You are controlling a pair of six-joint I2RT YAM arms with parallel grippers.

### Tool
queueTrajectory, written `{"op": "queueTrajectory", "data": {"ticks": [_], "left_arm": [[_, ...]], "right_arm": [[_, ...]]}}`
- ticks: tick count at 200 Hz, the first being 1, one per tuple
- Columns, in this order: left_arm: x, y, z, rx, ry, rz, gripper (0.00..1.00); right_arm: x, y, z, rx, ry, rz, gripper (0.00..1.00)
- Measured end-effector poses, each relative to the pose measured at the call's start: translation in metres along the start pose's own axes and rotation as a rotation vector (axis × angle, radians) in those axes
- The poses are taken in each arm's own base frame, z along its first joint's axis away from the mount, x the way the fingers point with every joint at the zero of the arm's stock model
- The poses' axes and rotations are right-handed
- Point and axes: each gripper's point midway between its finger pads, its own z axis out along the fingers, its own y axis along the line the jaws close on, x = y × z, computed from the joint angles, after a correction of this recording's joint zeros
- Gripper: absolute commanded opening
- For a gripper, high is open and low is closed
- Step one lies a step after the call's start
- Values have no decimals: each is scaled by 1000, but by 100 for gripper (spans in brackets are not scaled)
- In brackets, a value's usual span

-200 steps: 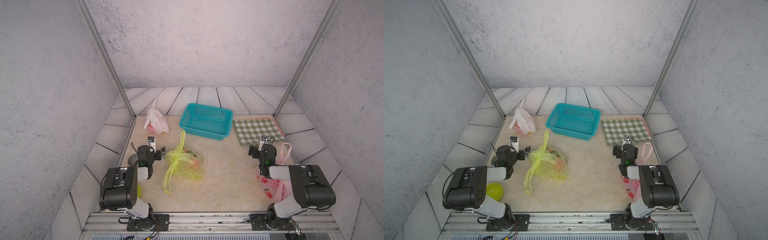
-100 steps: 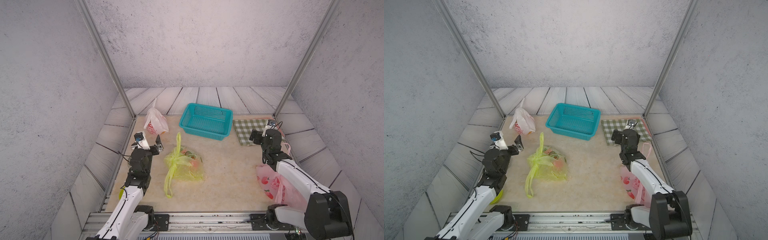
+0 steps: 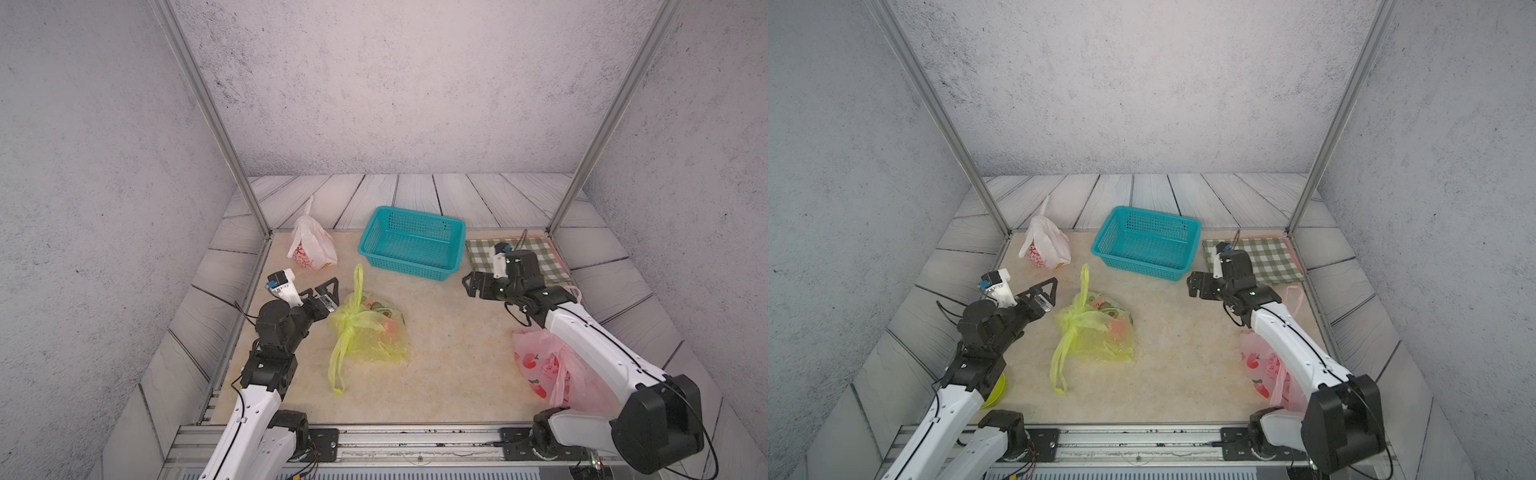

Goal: Untie the knot of a plastic bag & take out the apple
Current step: Untie the plastic bag at the center of the board.

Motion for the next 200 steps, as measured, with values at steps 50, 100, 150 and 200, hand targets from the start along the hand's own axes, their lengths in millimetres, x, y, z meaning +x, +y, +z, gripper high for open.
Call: {"op": "queueTrajectory", "data": {"ticks": [50,100,150,200], "left_arm": [[11,-13,-3,-15,175,-7,99],[28,-9,-13,-37,266,16,99],[46,3,-16,-77,335,9,100],[65,20,-9,-176,482,-14,100]], "right_arm": [[62,81,9,-165,188,-190,99],[93,91,28,-295,252,-25,99],[99,105,38,-357,307,-3,99],[83,135,15,-354,229,-236,99]]}}
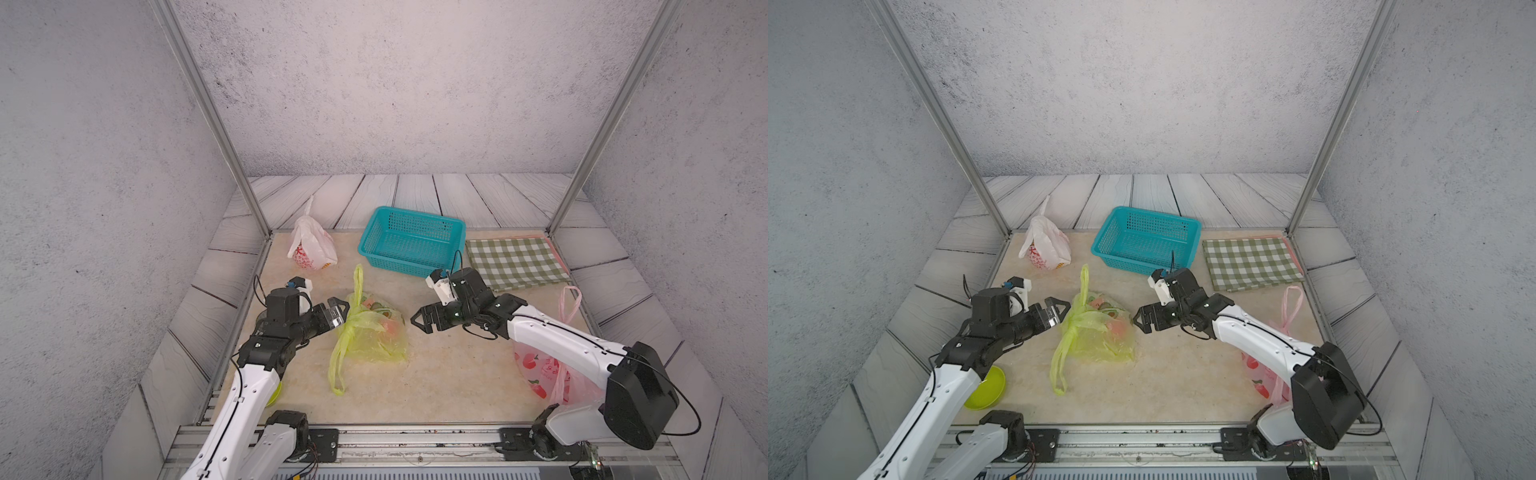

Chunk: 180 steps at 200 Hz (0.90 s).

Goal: Untie the knot of a plastic bag & take out the apple
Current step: Untie the plastic bag at the center of the board.

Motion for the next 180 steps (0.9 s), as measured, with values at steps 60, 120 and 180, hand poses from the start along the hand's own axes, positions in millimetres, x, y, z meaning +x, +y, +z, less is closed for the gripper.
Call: {"op": "queueTrajectory", "data": {"ticks": [60,120,180], "left_arm": [[4,0,2,-22,71,13,97],[25,8,10,3,105,-33,97],[26,9,4,12,63,-57,99]], "right_arm": [[2,55,20,-50,42,-283,91],[-17,92,43,6,54,-514,94],[-19,109,73,42,110,-657,90]]}}
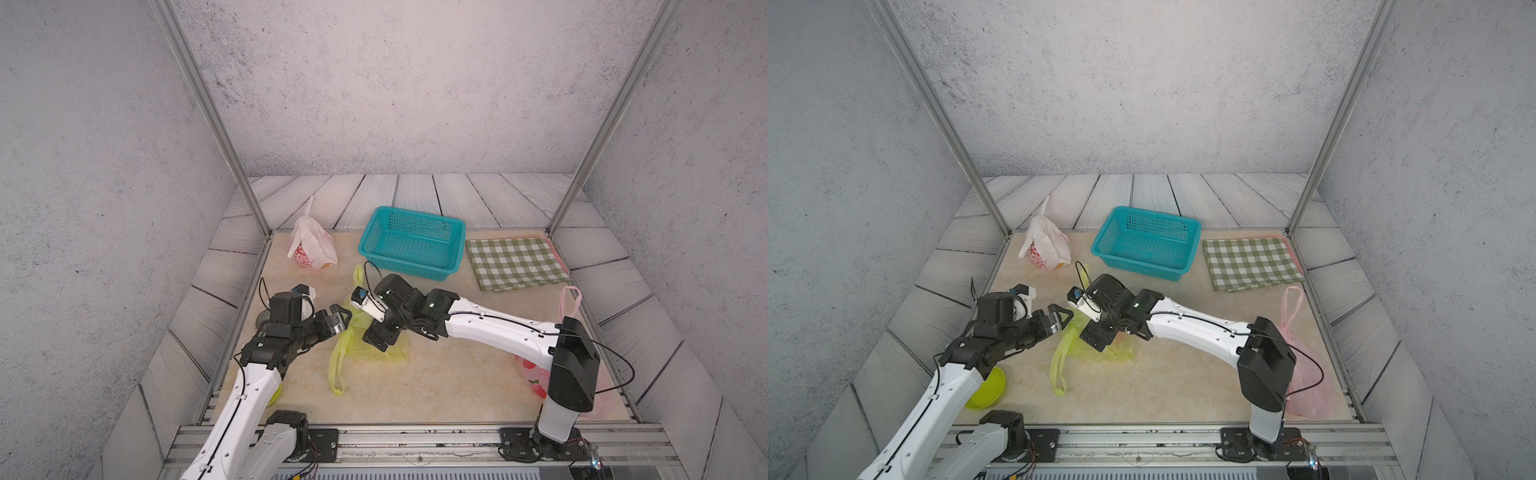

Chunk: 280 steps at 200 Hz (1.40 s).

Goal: Untie the knot of a plastic bag & take out the apple
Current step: Untie the plastic bag at the center of the board.

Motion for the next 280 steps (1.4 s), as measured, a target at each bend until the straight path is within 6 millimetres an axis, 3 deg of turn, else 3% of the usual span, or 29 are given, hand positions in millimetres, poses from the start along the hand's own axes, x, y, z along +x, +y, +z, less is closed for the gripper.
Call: {"op": "queueTrajectory", "data": {"ticks": [27,47,62,88,109,138,164,186,225,247,280], "left_arm": [[0,-1,-2,4,-12,0,99],[-1,0,-4,0,-24,2,99],[-1,0,-5,-1,-30,2,99],[2,1,-7,2,-34,4,99],[4,1,-9,7,-41,7,99],[4,-3,-15,32,-57,18,99],[6,-15,-18,95,-49,35,97],[7,-28,-20,150,-27,70,88],[3,-63,-32,252,-8,188,86],[18,-84,-38,325,24,284,85],[48,-111,-51,425,72,434,82]], "right_arm": [[5,0,19,13,49,-22,85],[4,-2,27,30,64,-27,74],[3,-2,27,39,65,-33,59],[-3,-2,25,46,53,-33,21],[-3,-3,25,53,51,-32,0],[17,-2,26,56,86,-19,0],[37,-1,11,58,125,-22,0],[48,-2,-15,78,125,-16,0],[55,-2,-68,107,55,45,0],[63,1,-89,98,39,83,0],[85,6,-103,88,73,105,0]]}}
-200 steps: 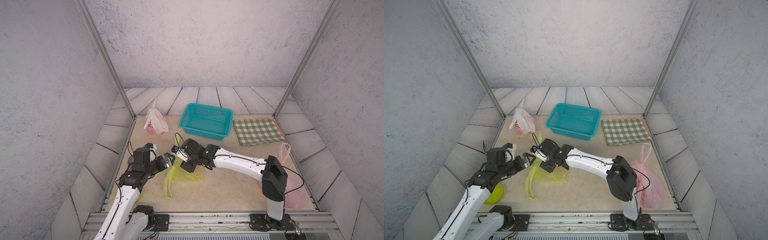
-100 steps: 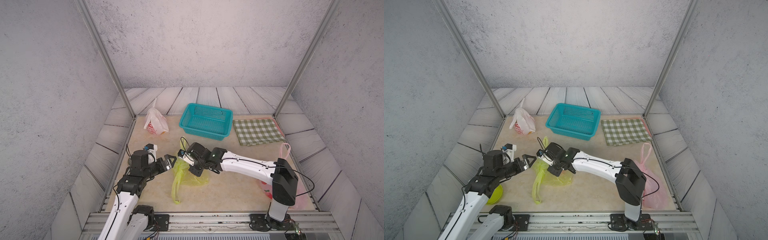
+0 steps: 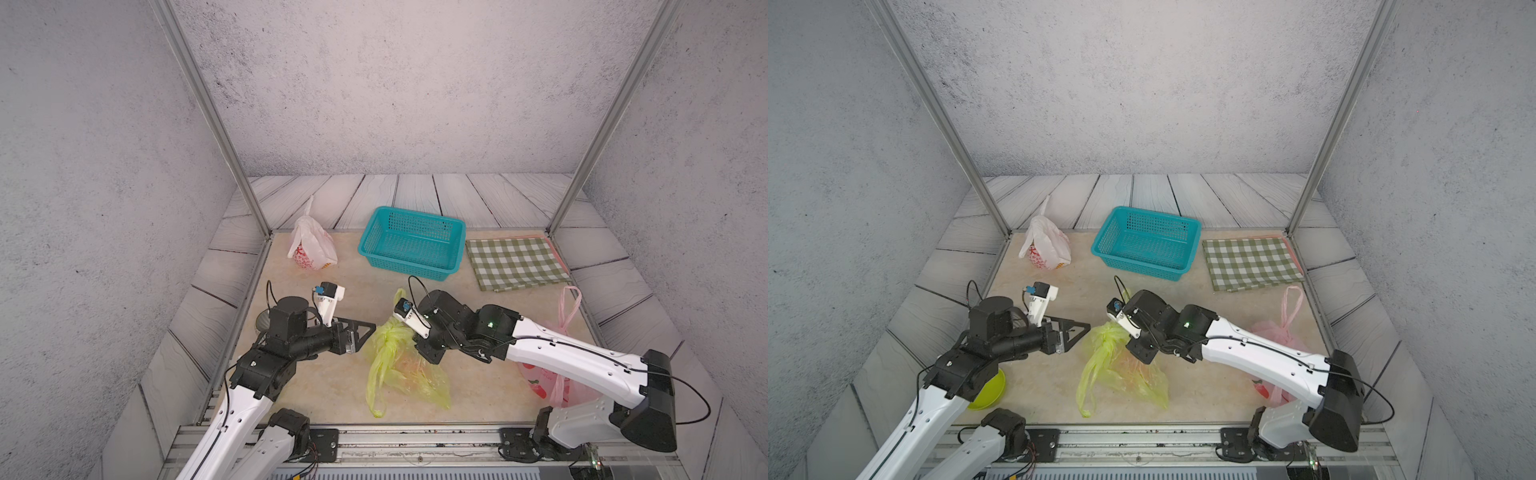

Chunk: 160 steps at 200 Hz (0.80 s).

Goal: Untie the knot of a plastic bag & take out the apple
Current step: Untie the plastic bag at the center of the board.

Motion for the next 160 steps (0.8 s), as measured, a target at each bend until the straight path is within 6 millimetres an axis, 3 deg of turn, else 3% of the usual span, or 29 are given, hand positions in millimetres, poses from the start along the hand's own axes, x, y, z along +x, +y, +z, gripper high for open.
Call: {"op": "queueTrajectory", "data": {"ticks": [29,41,73,110,133,160], "left_arm": [[-2,-28,1,79,40,130,69],[-2,-37,2,112,55,201,68],[5,-43,7,147,69,392,71],[-4,-44,9,137,28,626,70],[-8,-42,18,145,45,694,69],[-9,-40,20,139,44,753,70]], "right_arm": [[25,2,-7,-16,30,-15,0],[29,-1,-10,1,33,-23,0],[31,-16,-7,93,-10,-96,0],[42,-29,9,182,-100,-354,0],[24,-41,7,224,-141,-481,0],[-20,-55,-5,257,-209,-600,0]]}}
